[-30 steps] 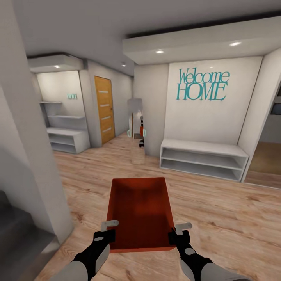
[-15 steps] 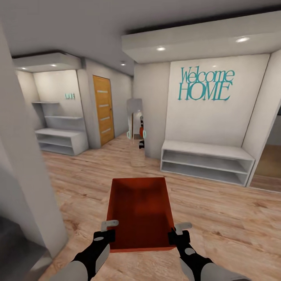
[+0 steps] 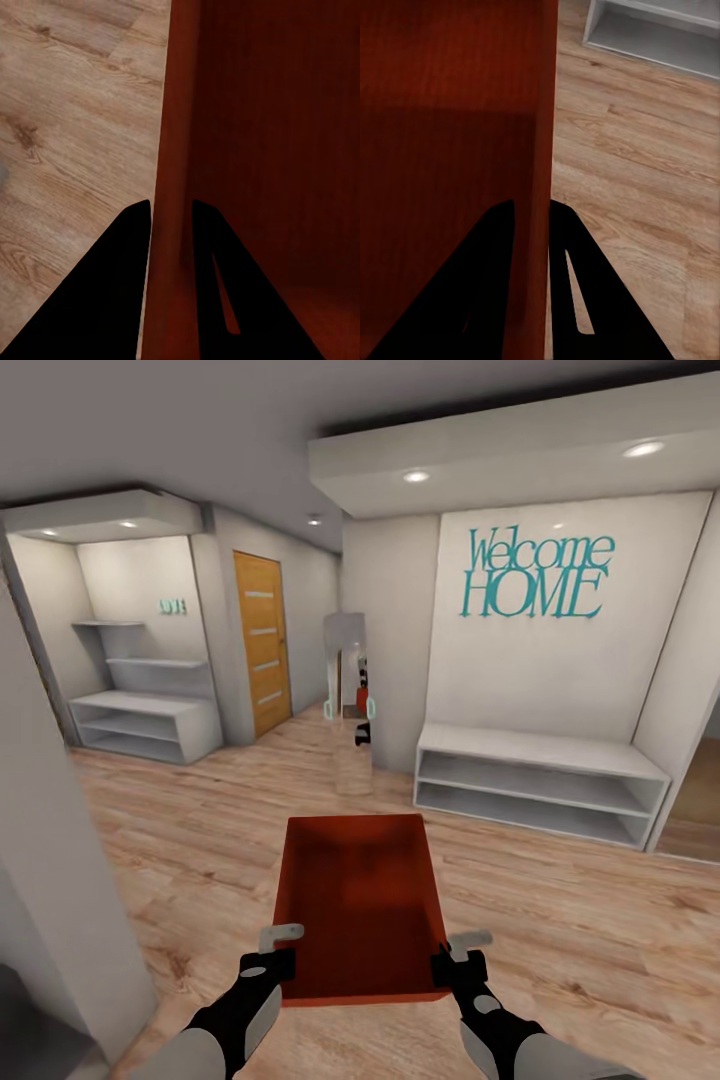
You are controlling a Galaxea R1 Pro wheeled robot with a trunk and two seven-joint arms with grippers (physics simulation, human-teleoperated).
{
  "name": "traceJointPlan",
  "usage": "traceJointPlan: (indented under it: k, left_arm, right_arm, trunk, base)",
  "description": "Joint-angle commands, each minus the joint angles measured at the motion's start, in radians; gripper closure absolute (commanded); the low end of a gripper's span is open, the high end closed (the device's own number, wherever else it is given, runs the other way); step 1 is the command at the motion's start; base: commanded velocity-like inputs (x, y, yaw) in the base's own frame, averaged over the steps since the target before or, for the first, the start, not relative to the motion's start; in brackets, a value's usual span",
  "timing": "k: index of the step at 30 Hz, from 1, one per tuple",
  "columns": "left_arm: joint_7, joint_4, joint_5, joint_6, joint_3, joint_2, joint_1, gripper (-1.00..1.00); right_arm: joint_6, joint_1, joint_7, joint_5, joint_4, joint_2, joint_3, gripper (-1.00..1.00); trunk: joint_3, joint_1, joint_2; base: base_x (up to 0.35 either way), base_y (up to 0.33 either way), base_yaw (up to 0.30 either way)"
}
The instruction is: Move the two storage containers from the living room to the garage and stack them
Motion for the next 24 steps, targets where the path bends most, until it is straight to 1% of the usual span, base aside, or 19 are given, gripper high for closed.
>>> traceJointPlan:
  k: [1, 24]
  left_arm:
    - [0.017, 0.001, 0.005, 0.006, -0.002, 0.007, 0.000, 1.00]
    - [0.017, 0.000, 0.005, 0.006, -0.002, 0.007, 0.000, 1.00]
  right_arm:
    - [-0.005, -0.002, -0.014, -0.004, -0.003, 0.000, -0.044, 1.00]
    - [-0.005, -0.002, -0.014, -0.003, -0.003, 0.000, -0.044, 1.00]
  trunk:
    - [-0.001, 0.001, -0.001]
    - [-0.001, 0.001, -0.001]
  base:
    - [0.322, 0.000, 0.000]
    - [0.322, 0.000, 0.000]
